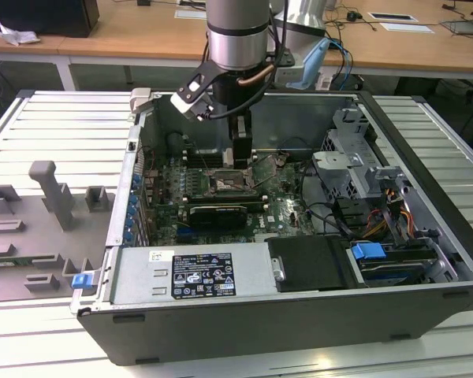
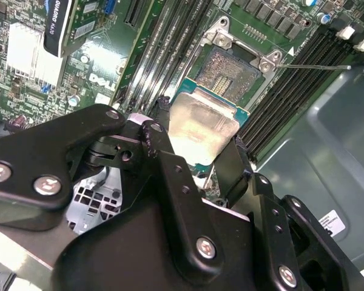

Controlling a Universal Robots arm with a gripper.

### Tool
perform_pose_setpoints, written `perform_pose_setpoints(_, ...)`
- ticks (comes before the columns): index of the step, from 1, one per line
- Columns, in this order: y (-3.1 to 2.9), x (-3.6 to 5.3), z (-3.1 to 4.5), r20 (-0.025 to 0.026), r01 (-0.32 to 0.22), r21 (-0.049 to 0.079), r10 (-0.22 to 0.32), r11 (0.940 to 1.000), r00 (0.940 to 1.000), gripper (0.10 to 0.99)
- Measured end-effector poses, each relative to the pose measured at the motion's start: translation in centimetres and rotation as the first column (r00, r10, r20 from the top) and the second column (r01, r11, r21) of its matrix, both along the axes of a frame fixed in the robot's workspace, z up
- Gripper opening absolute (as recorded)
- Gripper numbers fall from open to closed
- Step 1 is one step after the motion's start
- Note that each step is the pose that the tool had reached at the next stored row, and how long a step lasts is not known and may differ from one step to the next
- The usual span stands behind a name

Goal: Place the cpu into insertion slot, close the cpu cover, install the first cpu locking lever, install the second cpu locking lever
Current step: 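Place the cpu into insertion slot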

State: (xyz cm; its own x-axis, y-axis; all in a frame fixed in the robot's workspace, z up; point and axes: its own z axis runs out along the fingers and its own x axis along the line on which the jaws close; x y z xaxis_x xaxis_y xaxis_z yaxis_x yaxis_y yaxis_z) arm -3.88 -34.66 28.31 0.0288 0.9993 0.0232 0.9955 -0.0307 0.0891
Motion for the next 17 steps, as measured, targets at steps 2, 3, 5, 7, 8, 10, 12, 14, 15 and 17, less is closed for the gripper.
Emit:
perform_pose_setpoints(2,0.0,0.0,-0.11,-0.0001,0.0,0.0,0.0,1.0,1.0,0.537)
perform_pose_setpoints(3,0.0,0.0,-0.17,0.0,0.0,0.0,0.0,1.0,1.0,0.537)
perform_pose_setpoints(5,0.0,-0.01,-0.27,0.0,0.0,0.0,0.0,1.0,1.0,0.537)
perform_pose_setpoints(7,0.0,-0.01,-0.43,0.0,0.0,0.0,0.0,1.0,1.0,0.537)
perform_pose_setpoints(8,0.0,-0.01,-0.49,-0.0001,0.0,0.0,0.0,1.0,1.0,0.537)
perform_pose_setpoints(10,0.0,-0.01,-0.58,0.0,0.0,0.0,0.0,1.0,1.0,0.537)
perform_pose_setpoints(12,0.0,-0.02,-0.65,-0.0001,0.0,0.0,0.0,1.0,1.0,0.537)
perform_pose_setpoints(14,0.0,-0.01,-0.72,-0.0001,0.0,0.0,0.0,1.0,1.0,0.537)
perform_pose_setpoints(15,0.0,-0.01,-0.75,-0.0001,0.0,0.0,0.0,1.0,1.0,0.537)
perform_pose_setpoints(17,0.0,-0.01,-0.87,0.0,0.0,0.0,0.0,1.0,1.0,0.537)
